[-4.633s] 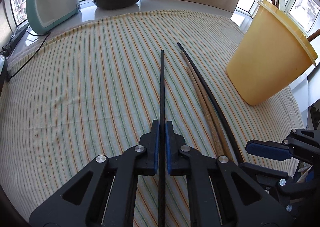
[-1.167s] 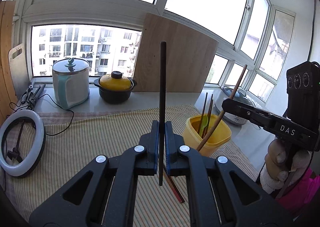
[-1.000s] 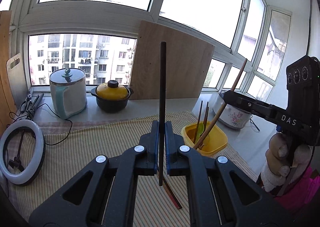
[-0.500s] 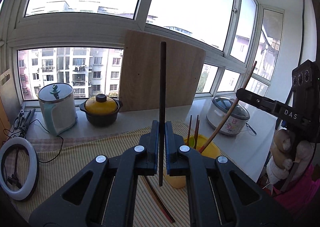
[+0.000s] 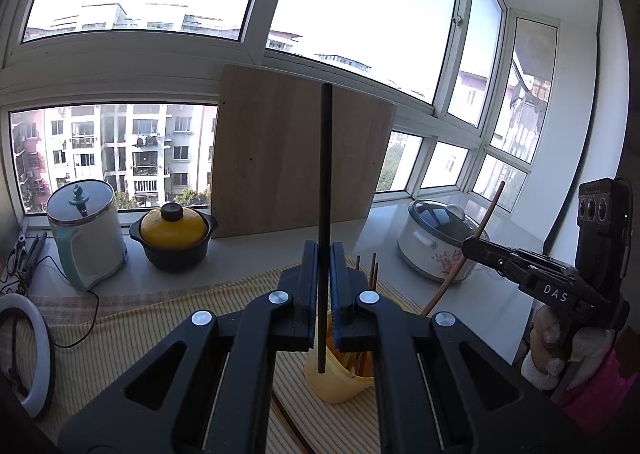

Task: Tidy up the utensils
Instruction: 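Lower the black chopstick into the yellow container with the left tool while the right tool lowers its wooden chopstick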

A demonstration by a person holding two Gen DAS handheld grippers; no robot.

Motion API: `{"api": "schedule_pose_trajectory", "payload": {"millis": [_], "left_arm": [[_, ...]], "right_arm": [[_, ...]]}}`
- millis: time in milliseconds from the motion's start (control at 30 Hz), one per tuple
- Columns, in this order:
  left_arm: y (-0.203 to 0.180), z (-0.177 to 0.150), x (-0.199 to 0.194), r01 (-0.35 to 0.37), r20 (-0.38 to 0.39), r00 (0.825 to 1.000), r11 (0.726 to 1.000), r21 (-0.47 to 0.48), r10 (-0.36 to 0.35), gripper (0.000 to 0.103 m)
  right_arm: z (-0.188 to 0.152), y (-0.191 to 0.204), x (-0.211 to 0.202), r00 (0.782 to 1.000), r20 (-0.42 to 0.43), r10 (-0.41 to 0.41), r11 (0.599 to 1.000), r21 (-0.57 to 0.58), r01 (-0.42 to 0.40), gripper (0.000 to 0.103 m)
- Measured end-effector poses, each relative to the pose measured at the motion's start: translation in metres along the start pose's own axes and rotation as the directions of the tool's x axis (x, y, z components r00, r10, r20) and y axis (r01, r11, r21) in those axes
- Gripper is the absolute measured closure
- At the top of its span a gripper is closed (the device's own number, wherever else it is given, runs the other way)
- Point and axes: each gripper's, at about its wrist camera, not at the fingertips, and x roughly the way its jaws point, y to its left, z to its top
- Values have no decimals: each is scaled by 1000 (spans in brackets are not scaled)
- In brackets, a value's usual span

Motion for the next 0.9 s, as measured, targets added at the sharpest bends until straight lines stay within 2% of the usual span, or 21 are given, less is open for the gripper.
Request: {"api": "schedule_pose_trajectory", "payload": {"millis": [500, 900], "left_arm": [[-20, 7, 38, 24, -22, 999, 1000, 10, -24, 100], [-11, -21, 68, 13, -105, 994, 1000, -20, -15, 100]], "right_arm": [[-18, -25, 25, 996, -71, -60, 998, 12, 61, 99], [-31, -30, 34, 991, -109, -74, 997, 19, 77, 99]]}}
